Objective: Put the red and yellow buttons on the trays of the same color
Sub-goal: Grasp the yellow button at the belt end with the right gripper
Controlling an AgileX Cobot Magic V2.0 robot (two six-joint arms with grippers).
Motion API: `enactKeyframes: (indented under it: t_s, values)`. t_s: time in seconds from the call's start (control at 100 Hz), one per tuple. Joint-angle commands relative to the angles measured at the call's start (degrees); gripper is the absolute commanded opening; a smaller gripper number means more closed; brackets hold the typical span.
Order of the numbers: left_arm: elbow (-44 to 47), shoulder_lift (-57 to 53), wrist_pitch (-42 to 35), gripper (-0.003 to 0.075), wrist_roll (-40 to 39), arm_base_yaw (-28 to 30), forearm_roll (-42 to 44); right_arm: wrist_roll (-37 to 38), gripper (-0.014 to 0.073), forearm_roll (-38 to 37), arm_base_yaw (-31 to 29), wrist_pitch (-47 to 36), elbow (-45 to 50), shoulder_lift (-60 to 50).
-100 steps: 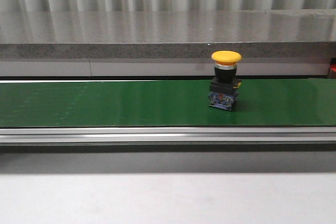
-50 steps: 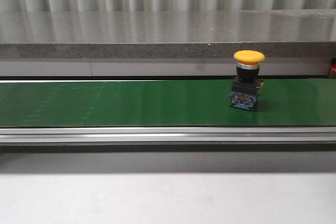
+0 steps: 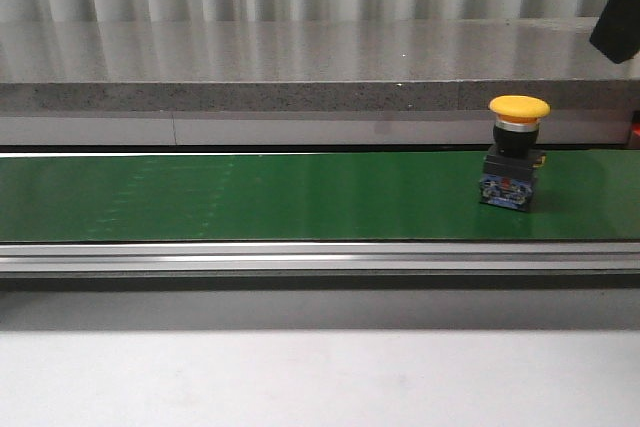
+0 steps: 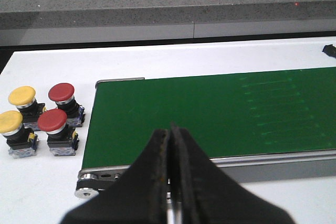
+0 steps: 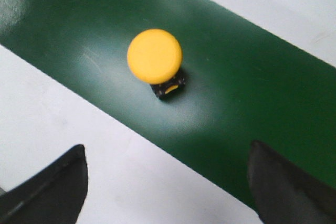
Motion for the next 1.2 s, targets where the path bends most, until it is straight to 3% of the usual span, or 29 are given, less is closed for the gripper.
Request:
enactKeyframes:
  t_s: [0.0, 0.83, 0.92, 1.07, 1.19]
  values:
    - [-1.5, 0.4, -4.6, -0.0020, -0.1, -0.4, -0.7, -1.3, 0.0616, 1.2, 0.1, -3.7, -1.1, -1.2]
    - [-1.5, 0.4, -4.6, -0.0020, -0.1, -0.4, -0.8, -1.6, 0.0599, 1.2, 0.1, -16.4, -1.1, 14.6]
    - [-1.5, 0.4, -4.6, -0.0020, -0.1, -0.4, -0.8, -1.3, 0.0495, 1.2, 0.0, -16.5, -1.1, 15.0]
    - [-1.5, 0.4, -4.6, -0.0020, -0.1, -0.4, -0.8, -0.2, 0.0198, 1.2, -0.1, -15.0, -1.1, 15.1]
    - [-1.5, 0.4, -4.6, -0.0020, -0.1, -0.4, -0.8, 2.3, 0.0109, 1.2, -0.8, -13.4, -1.1, 15.0]
